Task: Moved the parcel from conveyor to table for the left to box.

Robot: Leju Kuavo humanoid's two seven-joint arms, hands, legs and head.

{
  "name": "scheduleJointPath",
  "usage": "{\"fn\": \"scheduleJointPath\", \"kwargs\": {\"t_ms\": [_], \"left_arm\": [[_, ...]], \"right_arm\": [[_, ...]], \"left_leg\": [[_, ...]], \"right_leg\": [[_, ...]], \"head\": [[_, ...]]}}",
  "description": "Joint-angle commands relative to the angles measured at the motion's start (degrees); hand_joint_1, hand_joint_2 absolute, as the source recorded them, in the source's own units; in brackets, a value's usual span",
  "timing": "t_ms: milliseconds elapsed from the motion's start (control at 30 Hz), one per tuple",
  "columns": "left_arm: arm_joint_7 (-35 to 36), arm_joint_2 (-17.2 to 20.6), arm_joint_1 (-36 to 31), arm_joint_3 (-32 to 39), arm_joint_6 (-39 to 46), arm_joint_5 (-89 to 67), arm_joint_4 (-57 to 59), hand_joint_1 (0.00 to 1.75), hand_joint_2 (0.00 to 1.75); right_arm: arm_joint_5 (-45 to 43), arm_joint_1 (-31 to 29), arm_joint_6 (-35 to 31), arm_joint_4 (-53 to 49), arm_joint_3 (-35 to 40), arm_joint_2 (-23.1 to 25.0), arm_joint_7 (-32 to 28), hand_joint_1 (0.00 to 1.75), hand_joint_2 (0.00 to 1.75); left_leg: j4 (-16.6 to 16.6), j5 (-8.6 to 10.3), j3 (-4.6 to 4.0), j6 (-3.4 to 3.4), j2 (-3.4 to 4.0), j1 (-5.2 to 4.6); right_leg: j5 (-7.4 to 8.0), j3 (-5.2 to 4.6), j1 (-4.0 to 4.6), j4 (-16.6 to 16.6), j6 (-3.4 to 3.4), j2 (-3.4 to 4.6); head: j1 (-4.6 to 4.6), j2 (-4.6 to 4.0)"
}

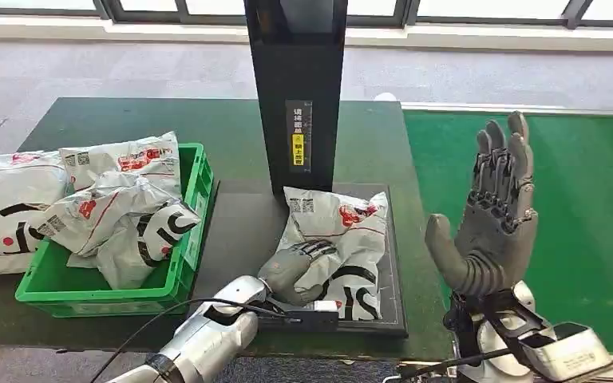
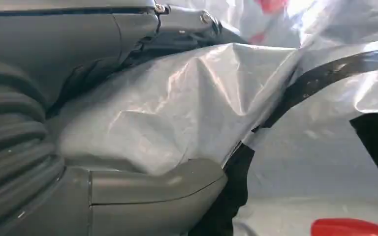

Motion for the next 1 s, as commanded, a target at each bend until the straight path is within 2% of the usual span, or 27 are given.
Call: {"fn": "scheduleJointPath", "kwargs": {"t_ms": [33, 167, 300, 467, 1000], "left_arm": [[-2.55, 1.40, 2.16, 2.94, 12.12, 2.88, -10.14, 1.75, 1.75], [-4.65, 1.51, 5.18, 4.75, 13.89, 5.00, -21.21, 1.75, 1.75], [-5.35, 1.42, 7.65, 4.96, 13.26, 5.57, -27.18, 1.75, 1.75], [-5.97, 1.83, 9.70, 5.18, 13.94, 5.65, -29.41, 1.75, 1.75], [-7.33, 1.72, 11.43, 7.52, 14.48, 8.77, -33.19, 1.75, 1.75]], "right_arm": [[-0.21, -0.18, -2.63, -0.37, 3.50, -3.01, 0.00, 0.00, 1.75], [-0.37, -0.60, -3.27, -0.63, 3.47, -2.67, 0.00, 0.00, 1.75], [-0.13, 0.73, -4.09, -1.66, 3.76, -3.24, 0.00, 0.00, 1.75], [0.10, 3.77, -5.75, -4.36, 5.22, -4.59, 0.00, 0.00, 1.75], [-0.97, 3.32, -7.16, -4.04, 6.24, -5.97, 0.00, 0.00, 1.75]], "left_leg": [[-0.07, 0.05, -0.08, 0.00, 0.15, -0.01], [0.01, 0.05, -0.22, 0.00, 0.09, 0.03], [-0.06, 0.03, -0.27, 0.01, 0.16, -0.02], [-0.09, 0.02, -0.27, -0.01, 0.08, 0.01], [-0.10, -0.05, -0.29, -0.01, 0.15, 0.00]], "right_leg": [[0.08, -0.15, 0.00, -0.06, -0.04, 0.12], [0.07, -0.31, 0.04, -0.02, -0.07, 0.06], [0.04, -0.38, -0.01, -0.03, -0.07, 0.14], [0.03, -0.36, 0.02, -0.09, -0.06, 0.08], [-0.01, -0.41, 0.02, -0.09, -0.06, 0.13]], "head": [[0.00, 0.00], [0.00, 0.00], [0.00, 0.00], [0.02, 0.00], [0.00, 0.00]]}}
